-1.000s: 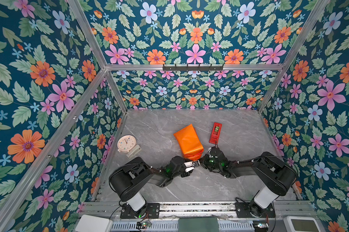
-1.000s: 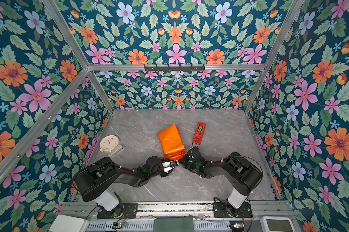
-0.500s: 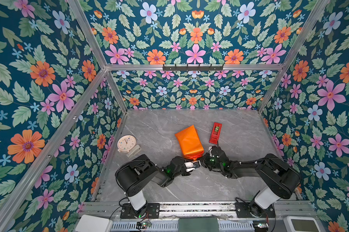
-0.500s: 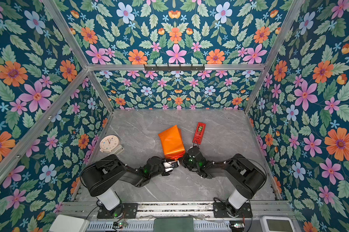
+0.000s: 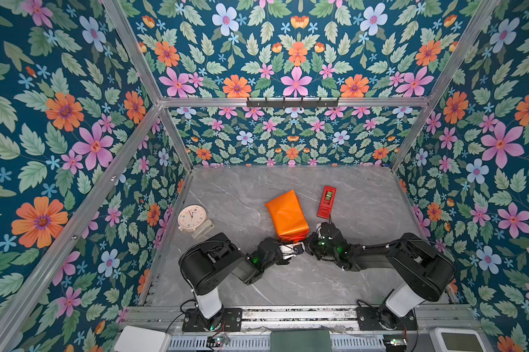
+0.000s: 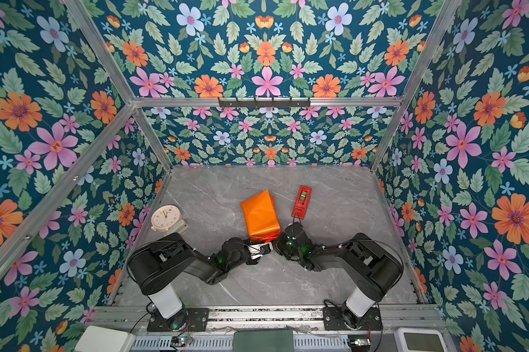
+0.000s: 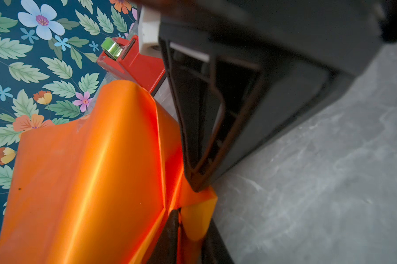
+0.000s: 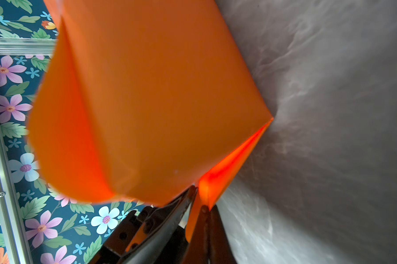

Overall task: Wrap a gift box in wrapping paper
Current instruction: Fifth fold the wrapping paper around the gift box.

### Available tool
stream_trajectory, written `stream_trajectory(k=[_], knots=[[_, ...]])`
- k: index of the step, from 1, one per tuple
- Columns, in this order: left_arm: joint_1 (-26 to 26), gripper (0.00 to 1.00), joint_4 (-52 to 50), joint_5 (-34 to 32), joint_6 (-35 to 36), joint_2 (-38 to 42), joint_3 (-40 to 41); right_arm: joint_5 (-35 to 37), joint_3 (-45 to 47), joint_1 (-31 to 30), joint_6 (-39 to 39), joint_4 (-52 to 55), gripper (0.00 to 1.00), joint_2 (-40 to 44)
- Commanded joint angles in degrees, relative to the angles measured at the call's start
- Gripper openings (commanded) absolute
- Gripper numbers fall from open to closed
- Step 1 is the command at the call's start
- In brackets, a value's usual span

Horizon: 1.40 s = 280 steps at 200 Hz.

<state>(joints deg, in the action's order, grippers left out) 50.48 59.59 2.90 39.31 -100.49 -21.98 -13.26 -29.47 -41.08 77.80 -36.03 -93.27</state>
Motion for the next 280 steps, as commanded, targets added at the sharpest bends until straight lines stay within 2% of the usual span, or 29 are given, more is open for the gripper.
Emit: stream_trajectory(k=[1, 63, 75, 136, 171, 195, 229, 280], knots=[[-0.02, 0.17, 1.77, 0.46, 0.42, -0.06, 0.09, 0.20, -0.06, -0.05, 0.42, -1.69, 0.00, -0.14], [-0.01, 0.00, 2.52, 0.52, 0.20, -0.06, 0.93, 0.59, -0.38, 0.00, 0.18, -1.07, 0.00, 0.12], [-0.03, 0.00, 2.72, 0.86, 0.07, -0.06, 1.10, 0.77, -0.13, 0.20, 0.01, -0.58, 0.00, 0.61], [-0.02, 0.00, 4.05, 3.19, -0.64, -0.22, 2.22, 2.04, 2.37, 3.81, -4.29, 8.84, 0.28, 8.92], [-0.01, 0.00, 14.50, 2.36, -2.81, -1.44, 5.46, 6.73, -1.62, 4.96, -15.05, 25.70, 0.45, 18.36], [-0.03, 0.00, 15.94, 2.16, -3.45, -1.89, 5.89, 10.47, -5.56, 4.99, -21.15, 32.14, 0.55, 20.91], [-0.01, 0.00, 17.08, 2.29, -4.28, -2.10, 5.89, 10.66, -14.23, 5.28, -28.67, 36.94, 0.71, 16.29], [0.01, 0.00, 17.93, 2.24, -4.95, -2.70, 5.98, 9.48, -22.00, 5.37, -34.47, 39.04, 0.74, 6.50]])
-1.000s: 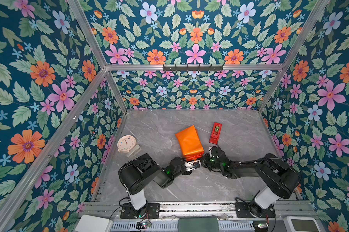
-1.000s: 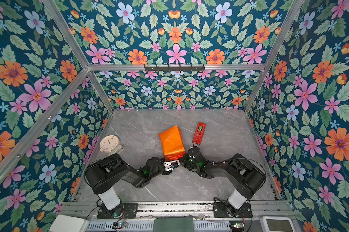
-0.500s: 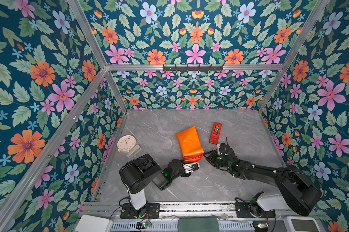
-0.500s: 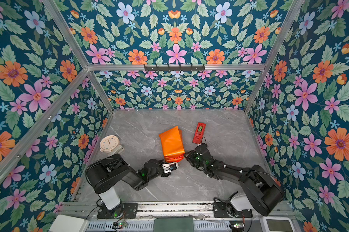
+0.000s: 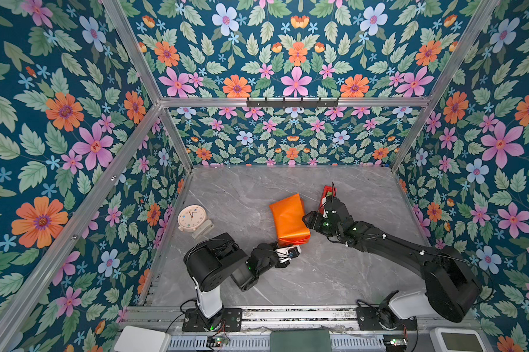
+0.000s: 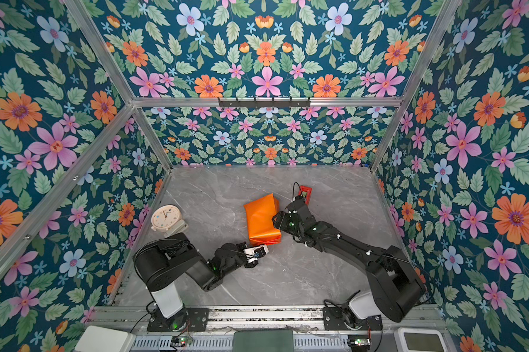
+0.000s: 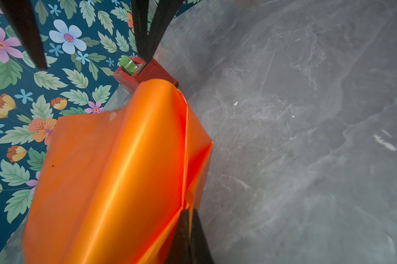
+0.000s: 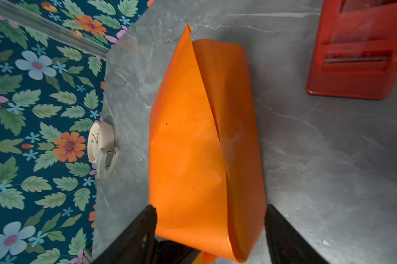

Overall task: Wrap a gift box in wrapping paper
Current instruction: Fifth fold the wrapping paper around the gift box.

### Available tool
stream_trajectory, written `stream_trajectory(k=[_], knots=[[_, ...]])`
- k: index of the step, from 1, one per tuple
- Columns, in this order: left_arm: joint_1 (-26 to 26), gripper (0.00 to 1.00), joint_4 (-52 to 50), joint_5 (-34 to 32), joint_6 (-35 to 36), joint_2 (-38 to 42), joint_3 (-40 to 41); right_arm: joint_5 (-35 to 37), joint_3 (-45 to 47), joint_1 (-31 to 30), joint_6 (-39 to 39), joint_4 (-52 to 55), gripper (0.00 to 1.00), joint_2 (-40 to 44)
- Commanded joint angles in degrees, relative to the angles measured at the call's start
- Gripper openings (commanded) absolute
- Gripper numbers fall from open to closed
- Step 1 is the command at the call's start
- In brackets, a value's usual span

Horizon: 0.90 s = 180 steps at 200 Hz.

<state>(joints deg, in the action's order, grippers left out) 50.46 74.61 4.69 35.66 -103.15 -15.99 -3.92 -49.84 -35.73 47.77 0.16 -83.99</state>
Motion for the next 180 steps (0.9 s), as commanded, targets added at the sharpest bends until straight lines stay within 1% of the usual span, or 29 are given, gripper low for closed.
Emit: stream_trajectory(k=[1, 30, 84, 129, 180], knots=[[0.01, 0.00, 2.91, 0.43, -1.30, -0.03, -0.01, 0.06, -1.69, -0.02, -4.53, 2.83, 0.74, -2.91], [-0.01, 0.00, 3.01, 0.58, -1.85, -0.04, -0.09, -0.43, -1.08, 0.04, -4.98, 2.54, 0.73, -5.33], [0.07, 0.00, 4.04, 0.45, -4.74, 0.40, -0.27, -1.44, 2.63, 0.03, -5.16, 1.76, 0.71, -6.01], [0.00, 0.00, 5.11, -1.60, -8.95, 0.11, -0.45, -2.79, 5.08, -0.09, -4.30, 1.07, 0.69, -5.51], [-0.01, 0.00, 5.56, -0.28, -15.31, 1.02, -0.10, -2.41, 6.66, -2.00, -2.57, 0.89, 0.67, -4.19]])
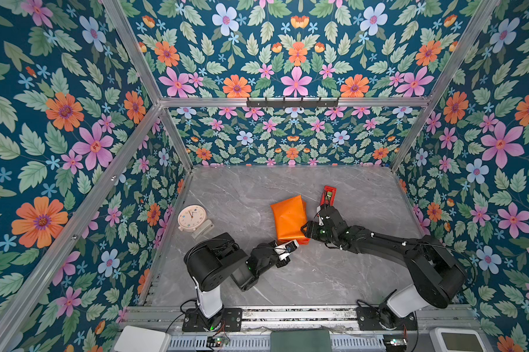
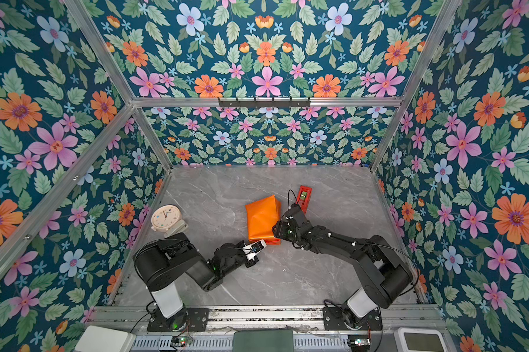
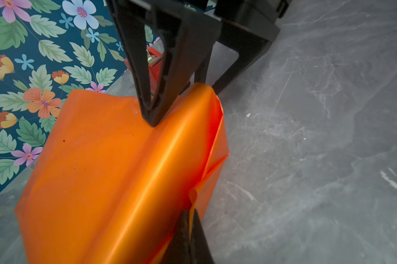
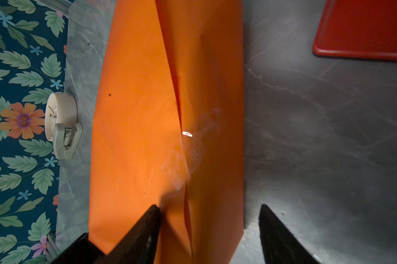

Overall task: Wrap a gift box in wrapping paper
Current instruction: Fifth fold the wrapping paper around the gift box.

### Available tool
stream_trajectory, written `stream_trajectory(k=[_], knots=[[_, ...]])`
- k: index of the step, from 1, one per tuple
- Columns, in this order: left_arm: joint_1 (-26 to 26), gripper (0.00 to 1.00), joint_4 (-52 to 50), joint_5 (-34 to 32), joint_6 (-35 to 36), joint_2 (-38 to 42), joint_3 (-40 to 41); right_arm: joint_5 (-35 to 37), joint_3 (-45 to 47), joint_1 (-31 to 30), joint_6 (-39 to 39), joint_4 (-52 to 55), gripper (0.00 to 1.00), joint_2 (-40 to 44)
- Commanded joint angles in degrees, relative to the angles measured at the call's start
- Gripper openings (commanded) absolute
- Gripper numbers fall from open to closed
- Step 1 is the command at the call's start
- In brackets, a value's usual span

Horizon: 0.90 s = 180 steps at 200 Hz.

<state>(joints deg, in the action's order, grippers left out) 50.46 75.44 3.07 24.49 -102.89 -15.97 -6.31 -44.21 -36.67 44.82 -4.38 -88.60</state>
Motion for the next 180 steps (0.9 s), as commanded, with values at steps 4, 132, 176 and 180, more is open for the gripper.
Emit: stream_trajectory(k=[4, 132, 176, 180], knots=[[0.01, 0.00, 4.65, 1.60, -4.40, 0.84, -0.12, 0.13, 1.09, -1.21, 0.49, 5.55, 0.67, 0.56], [0.00, 0.00, 1.93, 3.02, -11.59, 1.20, -1.08, 1.47, -0.38, -2.89, -1.19, 8.41, 0.67, 3.14], [0.06, 0.00, 1.90, 3.67, -10.93, 1.53, -0.47, 1.14, -1.85, -2.94, -6.68, 9.66, 0.72, 6.28], [0.01, 0.00, 1.83, 3.71, -10.87, 1.55, -0.39, 1.04, -1.93, -2.93, -7.07, 9.82, 0.74, 6.61]])
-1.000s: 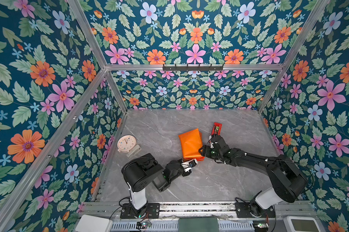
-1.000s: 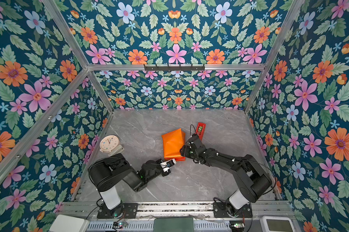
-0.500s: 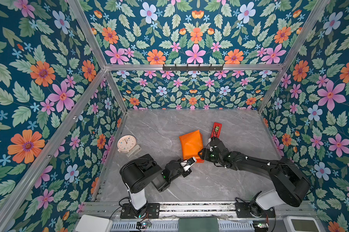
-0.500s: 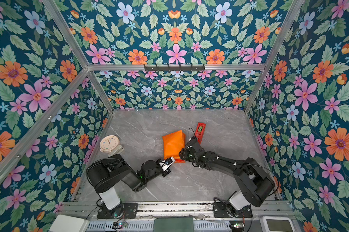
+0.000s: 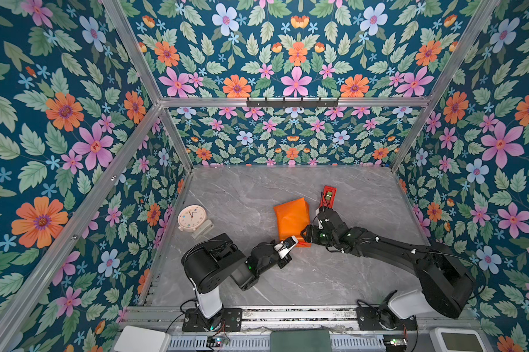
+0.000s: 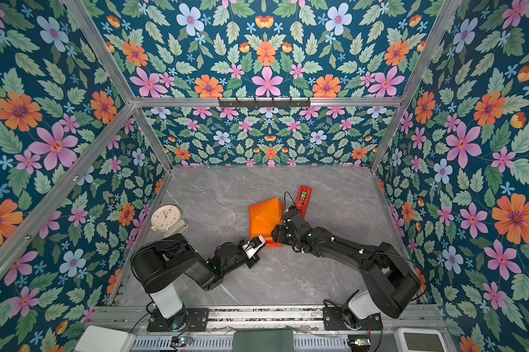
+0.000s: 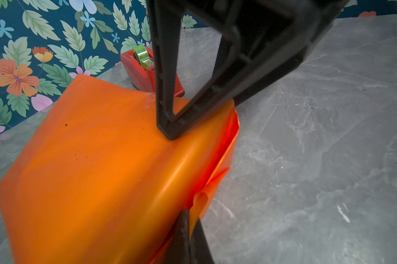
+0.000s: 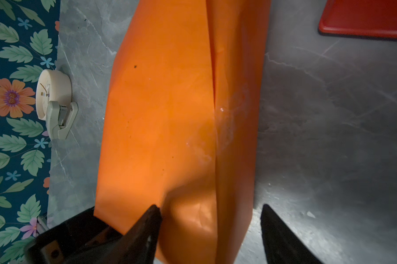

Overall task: Wrap a gift box in wrapping paper
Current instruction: Fifth fold the wrapping paper around the gift box.

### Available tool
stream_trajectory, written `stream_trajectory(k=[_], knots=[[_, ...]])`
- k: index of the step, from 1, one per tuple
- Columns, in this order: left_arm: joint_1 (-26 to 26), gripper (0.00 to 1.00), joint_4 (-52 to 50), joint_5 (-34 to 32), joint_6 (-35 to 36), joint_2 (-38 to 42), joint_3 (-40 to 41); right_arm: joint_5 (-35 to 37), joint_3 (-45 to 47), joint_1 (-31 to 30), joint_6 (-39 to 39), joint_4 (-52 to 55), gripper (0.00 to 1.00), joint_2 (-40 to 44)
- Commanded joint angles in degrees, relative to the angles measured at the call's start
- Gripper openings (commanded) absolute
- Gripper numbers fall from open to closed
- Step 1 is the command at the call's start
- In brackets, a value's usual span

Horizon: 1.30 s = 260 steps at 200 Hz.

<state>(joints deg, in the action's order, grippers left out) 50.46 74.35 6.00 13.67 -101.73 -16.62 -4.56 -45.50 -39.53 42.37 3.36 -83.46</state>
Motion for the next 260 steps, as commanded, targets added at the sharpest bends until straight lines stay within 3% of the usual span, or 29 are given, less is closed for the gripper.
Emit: stream_trajectory(k=[1, 39, 92, 180, 260], knots=[[0.04, 0.00, 2.91, 0.82, -0.01, 0.39, 0.27, -0.71, -0.64, -0.05, -4.73, 2.13, 0.75, 1.56], [0.04, 0.00, 2.67, 0.86, 0.04, 0.34, 0.27, -0.69, 2.37, -0.32, -8.95, 1.59, 0.87, 4.30], [0.00, 0.00, 2.47, 0.77, 0.49, 0.05, 0.19, 1.88, 11.40, -3.38, -15.69, -7.64, 0.88, 6.97], [0.00, 0.00, 1.94, 0.85, 1.09, 0.48, 0.36, 7.21, 18.76, -6.21, -26.65, -42.59, 0.82, -9.96], [-0.01, 0.00, -0.44, 1.73, 2.24, 0.58, 0.02, 7.96, 21.81, -6.26, -28.43, -59.00, 0.75, -20.46]])
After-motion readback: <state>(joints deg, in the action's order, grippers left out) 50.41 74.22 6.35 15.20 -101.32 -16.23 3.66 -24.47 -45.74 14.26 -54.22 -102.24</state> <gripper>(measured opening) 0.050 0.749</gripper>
